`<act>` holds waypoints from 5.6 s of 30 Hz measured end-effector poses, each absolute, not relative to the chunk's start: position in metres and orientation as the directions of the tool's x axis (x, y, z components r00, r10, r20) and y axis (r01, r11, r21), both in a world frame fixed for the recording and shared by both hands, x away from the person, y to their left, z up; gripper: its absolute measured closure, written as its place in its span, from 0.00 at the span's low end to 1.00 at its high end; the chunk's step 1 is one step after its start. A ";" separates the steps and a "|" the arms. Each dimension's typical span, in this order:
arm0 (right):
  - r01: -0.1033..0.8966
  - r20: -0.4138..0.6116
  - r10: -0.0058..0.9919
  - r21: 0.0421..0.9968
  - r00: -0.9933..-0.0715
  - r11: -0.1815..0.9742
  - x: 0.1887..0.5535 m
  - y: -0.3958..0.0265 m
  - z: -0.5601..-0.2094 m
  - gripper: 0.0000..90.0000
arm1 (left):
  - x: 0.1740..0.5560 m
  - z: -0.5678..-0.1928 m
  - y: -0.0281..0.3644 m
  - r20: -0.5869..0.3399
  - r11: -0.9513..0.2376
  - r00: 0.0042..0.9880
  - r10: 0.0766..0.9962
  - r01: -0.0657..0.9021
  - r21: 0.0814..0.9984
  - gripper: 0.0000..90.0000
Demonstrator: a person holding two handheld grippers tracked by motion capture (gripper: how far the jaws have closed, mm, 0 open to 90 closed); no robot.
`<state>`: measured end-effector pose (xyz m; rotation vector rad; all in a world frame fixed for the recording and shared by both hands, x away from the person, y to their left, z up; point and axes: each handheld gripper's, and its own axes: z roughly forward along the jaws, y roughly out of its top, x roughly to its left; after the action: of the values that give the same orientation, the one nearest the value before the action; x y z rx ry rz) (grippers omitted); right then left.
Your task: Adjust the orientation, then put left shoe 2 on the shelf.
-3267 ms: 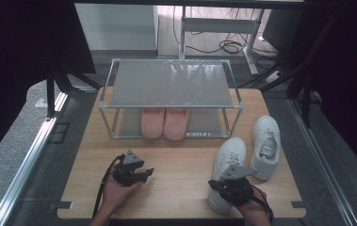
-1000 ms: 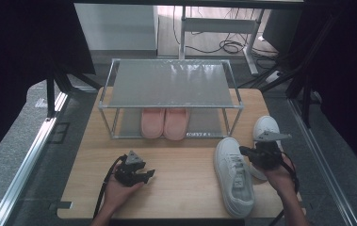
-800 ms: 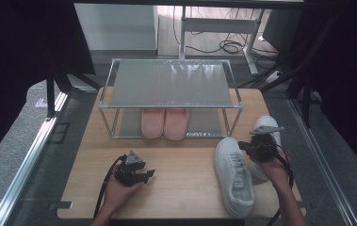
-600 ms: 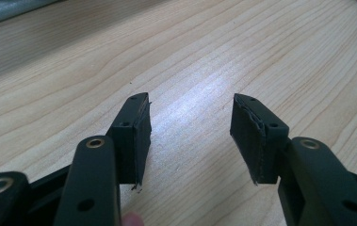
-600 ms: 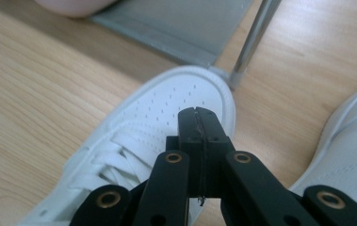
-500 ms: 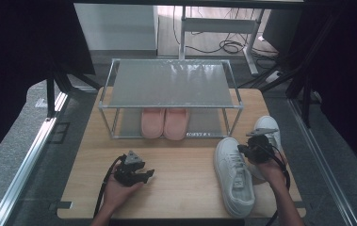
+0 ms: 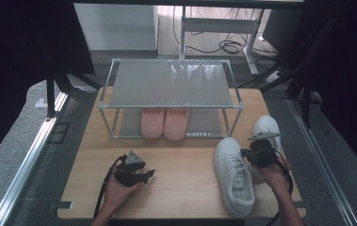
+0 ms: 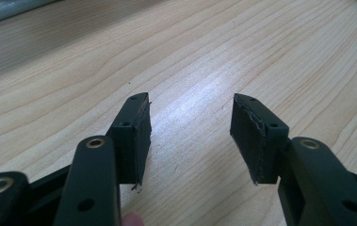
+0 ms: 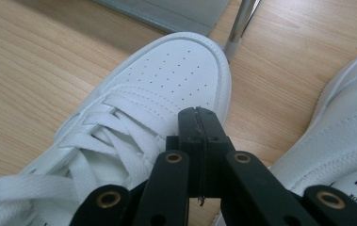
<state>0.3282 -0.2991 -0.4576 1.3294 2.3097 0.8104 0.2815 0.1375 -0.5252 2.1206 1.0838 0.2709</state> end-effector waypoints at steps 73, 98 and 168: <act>0.514 0.101 0.720 0.768 -0.686 0.382 0.315 -0.257 -0.447 1.00 | 0.280 -0.524 0.145 -0.133 -0.354 0.594 0.793 0.628 0.693 0.54; 0.478 0.133 0.719 0.825 -0.682 0.301 0.252 -0.309 -0.443 0.80 | 0.281 -0.524 0.145 -0.142 -0.360 0.603 0.785 0.630 0.688 0.54; 0.569 0.186 0.711 0.745 -0.678 0.347 0.282 -0.280 -0.473 0.90 | 0.278 -0.523 0.145 -0.133 -0.361 0.603 0.787 0.625 0.692 0.54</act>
<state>0.2825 -0.2800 -0.4728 1.1691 2.4335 1.2386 0.2782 0.1454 -0.5228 2.1027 1.1100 0.2854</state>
